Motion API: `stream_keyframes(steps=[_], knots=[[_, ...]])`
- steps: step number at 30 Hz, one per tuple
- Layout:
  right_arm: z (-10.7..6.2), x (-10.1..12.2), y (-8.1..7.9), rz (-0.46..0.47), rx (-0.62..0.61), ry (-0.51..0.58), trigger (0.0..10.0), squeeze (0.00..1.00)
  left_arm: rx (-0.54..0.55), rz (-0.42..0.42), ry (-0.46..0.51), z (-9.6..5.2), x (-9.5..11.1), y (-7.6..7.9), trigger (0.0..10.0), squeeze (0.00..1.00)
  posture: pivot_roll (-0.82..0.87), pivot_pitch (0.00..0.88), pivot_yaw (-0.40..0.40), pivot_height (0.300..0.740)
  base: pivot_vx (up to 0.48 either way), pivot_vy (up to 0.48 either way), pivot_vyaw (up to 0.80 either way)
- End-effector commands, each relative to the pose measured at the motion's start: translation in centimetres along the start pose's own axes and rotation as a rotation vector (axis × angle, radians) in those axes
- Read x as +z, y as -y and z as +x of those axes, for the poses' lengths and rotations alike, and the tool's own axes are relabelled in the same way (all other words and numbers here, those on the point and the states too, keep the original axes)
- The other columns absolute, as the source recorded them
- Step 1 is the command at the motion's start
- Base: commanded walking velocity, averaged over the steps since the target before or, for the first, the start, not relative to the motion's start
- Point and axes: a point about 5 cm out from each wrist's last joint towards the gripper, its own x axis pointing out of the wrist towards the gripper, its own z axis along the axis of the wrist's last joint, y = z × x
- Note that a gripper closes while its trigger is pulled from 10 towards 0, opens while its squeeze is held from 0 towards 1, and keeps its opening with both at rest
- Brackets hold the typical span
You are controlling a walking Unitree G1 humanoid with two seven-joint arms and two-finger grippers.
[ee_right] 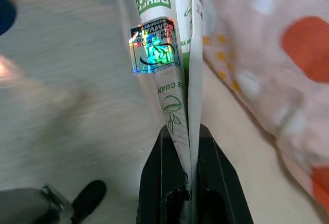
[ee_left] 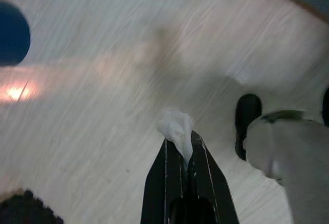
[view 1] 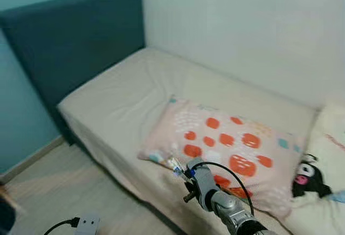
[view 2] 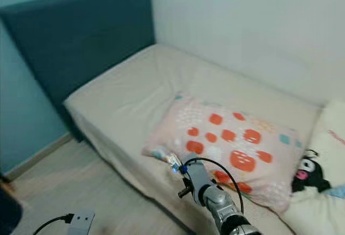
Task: Clean up the room
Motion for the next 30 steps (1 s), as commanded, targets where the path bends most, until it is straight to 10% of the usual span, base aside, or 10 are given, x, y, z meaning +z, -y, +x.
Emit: stream_keyframes(steps=[1,30], knots=[[-0.2,-0.8,0.0,-0.008,0.004,-0.033,10.0,0.0,-0.03,0.009,-0.019,0.0,-0.2,0.8,10.0,0.0,-0.1,0.072,-0.043,0.74,0.0,0.0,0.74],[-0.6,-1.8,0.3,0.089,-0.007,-0.046,10.0,0.0,-0.109,-0.034,-0.036,-0.5,-1.9,1.7,10.0,0.0,-0.09,0.068,-0.044,0.74,0.0,0.0,0.75]])
